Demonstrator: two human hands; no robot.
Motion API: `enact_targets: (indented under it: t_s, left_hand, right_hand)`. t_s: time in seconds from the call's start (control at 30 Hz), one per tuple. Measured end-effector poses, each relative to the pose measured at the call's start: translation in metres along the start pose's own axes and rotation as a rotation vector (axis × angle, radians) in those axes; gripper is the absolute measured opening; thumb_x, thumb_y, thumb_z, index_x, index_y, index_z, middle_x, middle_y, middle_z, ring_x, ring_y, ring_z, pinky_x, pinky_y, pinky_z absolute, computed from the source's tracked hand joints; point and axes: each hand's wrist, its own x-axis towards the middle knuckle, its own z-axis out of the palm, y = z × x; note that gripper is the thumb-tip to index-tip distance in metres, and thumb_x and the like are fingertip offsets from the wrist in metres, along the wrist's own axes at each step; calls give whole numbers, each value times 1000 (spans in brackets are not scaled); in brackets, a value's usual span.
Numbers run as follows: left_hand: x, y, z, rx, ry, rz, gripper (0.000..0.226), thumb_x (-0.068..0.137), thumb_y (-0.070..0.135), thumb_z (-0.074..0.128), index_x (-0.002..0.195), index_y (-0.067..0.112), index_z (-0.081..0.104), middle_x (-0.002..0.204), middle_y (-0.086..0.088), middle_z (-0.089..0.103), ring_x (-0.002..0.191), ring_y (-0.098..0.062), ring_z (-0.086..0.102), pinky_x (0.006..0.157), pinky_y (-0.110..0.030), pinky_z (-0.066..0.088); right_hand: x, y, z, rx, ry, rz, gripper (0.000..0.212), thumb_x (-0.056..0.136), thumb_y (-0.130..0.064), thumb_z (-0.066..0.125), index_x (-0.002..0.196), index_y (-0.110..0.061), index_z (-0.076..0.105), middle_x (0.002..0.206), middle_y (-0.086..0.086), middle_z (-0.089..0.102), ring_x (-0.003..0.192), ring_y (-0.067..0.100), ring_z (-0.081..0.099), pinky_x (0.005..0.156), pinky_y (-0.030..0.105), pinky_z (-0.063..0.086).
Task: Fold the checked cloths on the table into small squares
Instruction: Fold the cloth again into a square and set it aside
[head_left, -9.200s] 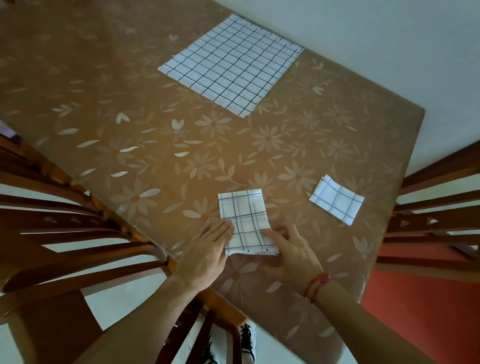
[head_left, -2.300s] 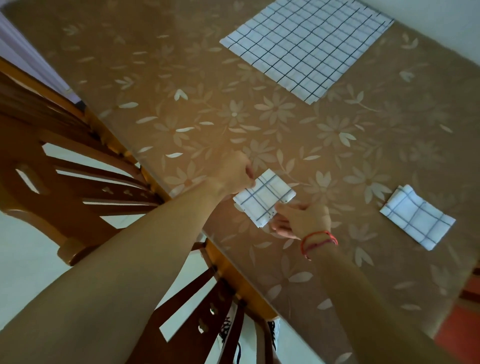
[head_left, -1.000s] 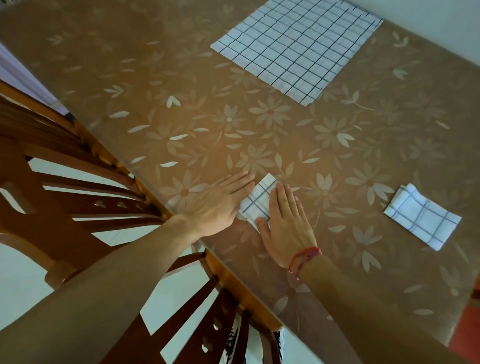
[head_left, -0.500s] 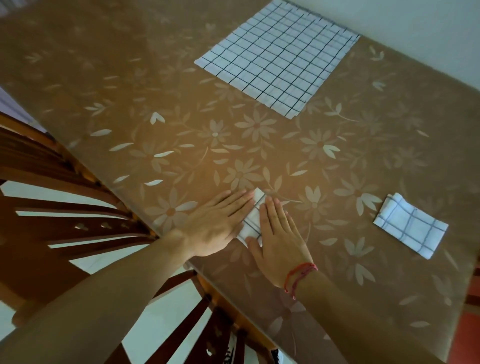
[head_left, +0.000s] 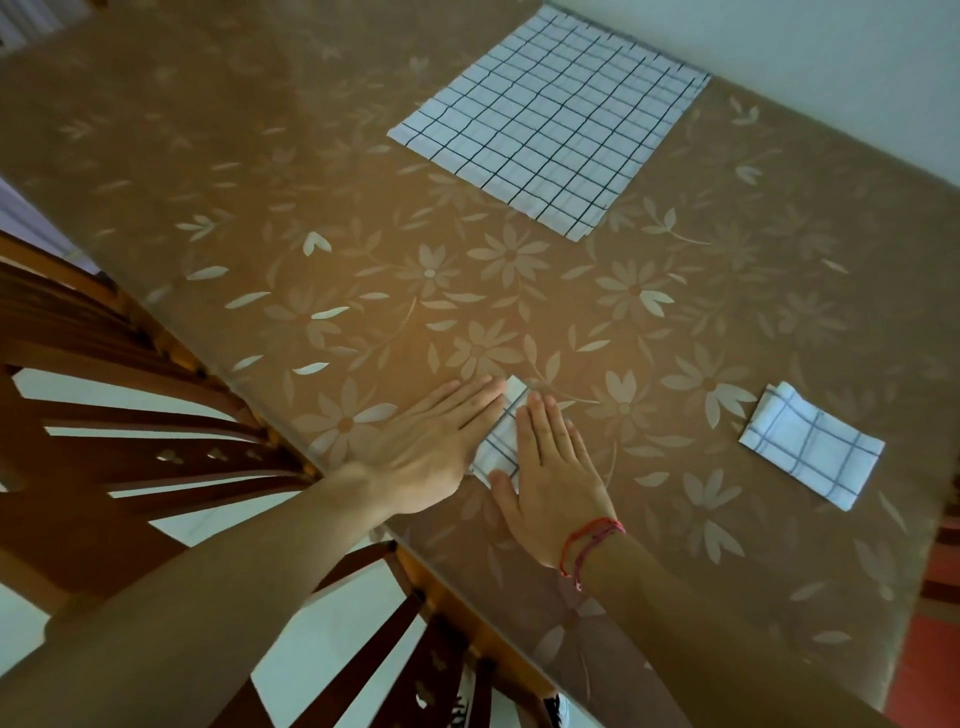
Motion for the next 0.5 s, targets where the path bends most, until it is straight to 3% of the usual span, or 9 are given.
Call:
enact_targets:
  t_s: [0.1, 0.17, 0.33, 0.4, 0.5]
  left_hand:
    - [19, 6, -5, 89, -117, 8, 65, 97, 37, 7, 154, 11, -11, 161, -1, -17, 147, -12, -19, 122, -33, -5]
    - [21, 5, -1, 120, -124, 9, 65, 99, 38, 12, 153, 11, -14, 161, -1, -19, 147, -12, -20, 121, -34, -6]
    - [19, 2, 4, 104, -141, 12, 72, 87, 36, -9, 153, 9, -13, 159, -3, -21, 146, -14, -22, 119, -33, -12]
    - [19, 2, 3, 100, -156, 3, 66, 93, 35, -3, 152, 10, -13, 158, -2, -23, 145, -14, -24, 118, -32, -13]
    - [19, 1, -3, 10, -170, -13, 62, 103, 27, 23, 154, 10, -7, 161, -2, -18, 146, -11, -19, 120, -29, -8]
  right_hand:
    - [3, 0, -1, 17, -25, -11, 72, 100, -49, 16, 151, -5, -8, 160, 11, -16, 147, 21, -16, 118, 34, -9]
    - [1, 3, -1, 17, -19, -25, 72, 100, -50, 18, 152, -5, -3, 160, 12, -10, 148, 21, -12, 118, 36, -5]
    - [-28, 31, 2, -96, -17, -14, 77, 100, -58, 16, 150, 0, 20, 159, 15, 14, 148, 26, 12, 118, 47, 21]
    - [-31, 34, 4, -99, -26, -14, 77, 100, -58, 19, 149, 1, 21, 158, 15, 17, 147, 27, 15, 116, 48, 25]
    - [-29, 26, 1, -54, -49, -3, 79, 99, -60, 14, 151, -1, 12, 160, 13, 5, 148, 25, 4, 119, 45, 16]
